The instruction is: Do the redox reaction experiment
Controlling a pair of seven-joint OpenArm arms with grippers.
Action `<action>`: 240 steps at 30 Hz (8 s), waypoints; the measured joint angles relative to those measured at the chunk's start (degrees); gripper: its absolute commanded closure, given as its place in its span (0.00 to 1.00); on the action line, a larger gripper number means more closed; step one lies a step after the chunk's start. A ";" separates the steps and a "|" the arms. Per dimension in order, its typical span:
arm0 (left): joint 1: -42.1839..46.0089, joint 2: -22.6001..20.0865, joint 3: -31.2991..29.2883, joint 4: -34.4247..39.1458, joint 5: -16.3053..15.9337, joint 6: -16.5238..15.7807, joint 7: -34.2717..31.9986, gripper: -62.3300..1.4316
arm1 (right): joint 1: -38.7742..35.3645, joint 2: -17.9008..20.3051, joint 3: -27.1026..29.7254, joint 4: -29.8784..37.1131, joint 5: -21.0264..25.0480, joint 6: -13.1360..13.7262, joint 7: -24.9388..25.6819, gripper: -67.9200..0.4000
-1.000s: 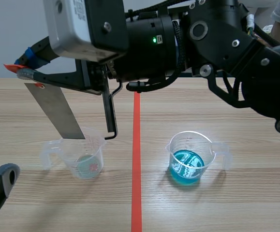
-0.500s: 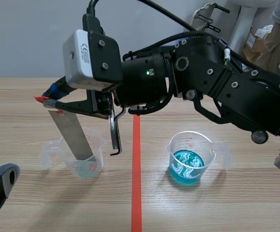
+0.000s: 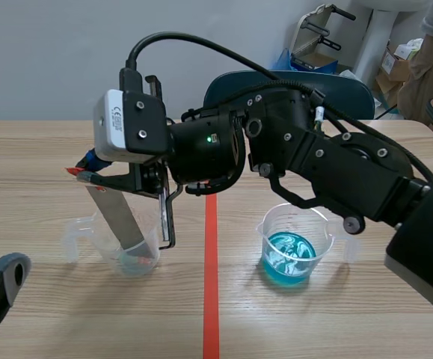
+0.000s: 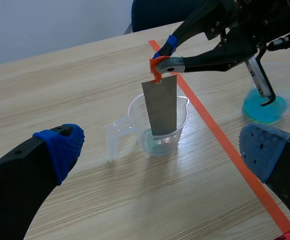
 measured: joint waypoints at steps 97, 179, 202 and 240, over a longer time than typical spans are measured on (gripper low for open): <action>0.00 0.00 0.00 0.00 0.00 0.00 0.00 0.00 | 0.00 -2.51 -0.52 -4.11 -4.66 5.57 5.14 0.00; 0.00 0.00 0.00 7.63 3.93 3.06 1.70 0.00 | -23.69 32.06 9.29 18.73 35.95 5.53 0.00 0.00; -23.69 4.28 0.00 9.62 10.56 -4.98 24.41 0.00 | -73.77 22.27 61.86 49.57 45.22 2.08 -22.93 0.00; -28.55 4.26 2.01 3.43 10.56 -6.95 27.96 0.00 | -79.36 22.45 66.82 52.50 41.38 0.15 -23.80 0.00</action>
